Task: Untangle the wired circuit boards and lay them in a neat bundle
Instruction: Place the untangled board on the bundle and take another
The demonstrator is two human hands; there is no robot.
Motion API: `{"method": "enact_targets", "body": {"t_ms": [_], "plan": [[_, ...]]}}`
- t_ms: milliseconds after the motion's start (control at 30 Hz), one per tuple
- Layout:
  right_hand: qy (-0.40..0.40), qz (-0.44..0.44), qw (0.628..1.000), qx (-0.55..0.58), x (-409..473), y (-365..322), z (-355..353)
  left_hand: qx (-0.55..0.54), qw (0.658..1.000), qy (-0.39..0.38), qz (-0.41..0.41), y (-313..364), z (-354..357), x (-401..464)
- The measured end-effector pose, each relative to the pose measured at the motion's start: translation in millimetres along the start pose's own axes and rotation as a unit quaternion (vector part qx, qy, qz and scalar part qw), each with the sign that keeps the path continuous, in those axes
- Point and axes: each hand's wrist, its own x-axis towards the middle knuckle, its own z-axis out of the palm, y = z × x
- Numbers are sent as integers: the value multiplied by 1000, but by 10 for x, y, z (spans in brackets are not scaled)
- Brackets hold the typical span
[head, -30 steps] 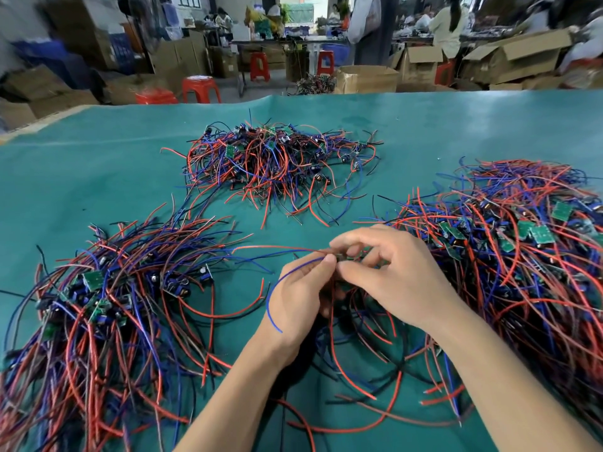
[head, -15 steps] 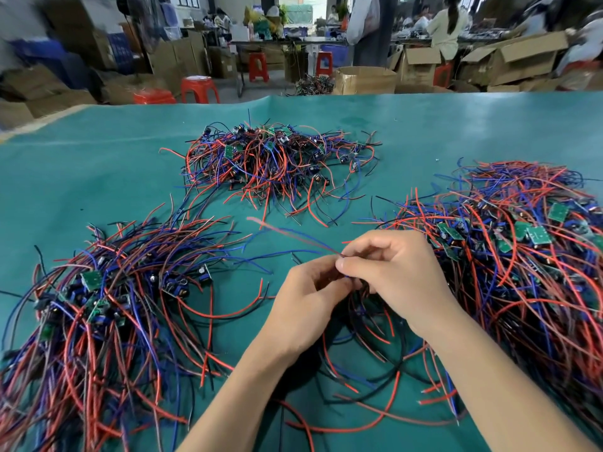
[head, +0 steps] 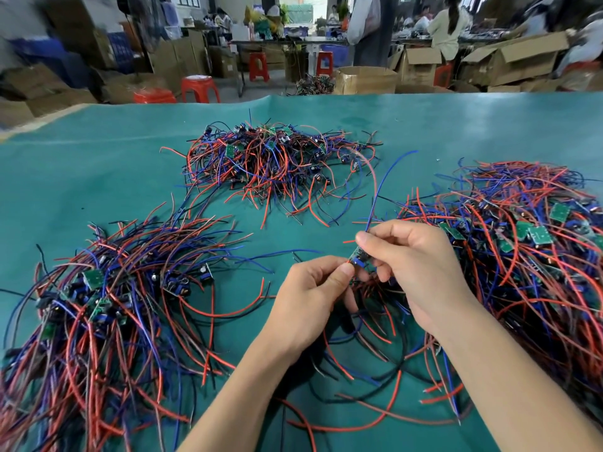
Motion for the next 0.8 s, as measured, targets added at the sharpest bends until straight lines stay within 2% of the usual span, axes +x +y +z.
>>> {"method": "enact_targets", "body": {"t_ms": [133, 200, 267, 500, 633, 667, 700, 800], "plan": [[86, -92, 987, -96, 35, -8, -65, -11, 1000, -9, -4, 6, -1, -2], [144, -168, 955, -196, 52, -43, -131, -7, 1000, -18, -2, 12, 8, -9], [197, -210, 929, -235, 60, -73, -190, -2, 1000, -24, -2, 12, 14, -9], [370, -230, 884, -170, 168, -183, -517, 13, 1000, -28, 3, 24, 40, -15], [451, -229, 851, -141, 135, -235, -520, -40, 998, 44, -17, 36, 25, -2], [436, -235, 854, -160, 103, -241, -468, -59, 996, 66, -24, 47, 20, 1], [387, -238, 871, -189, 70, -233, -388, -69, 994, 81, -29, 59, 17, 4], [106, -165, 931, -308, -63, -139, -54, -81, 993, 79, -31, 87, 28, -4]]}}
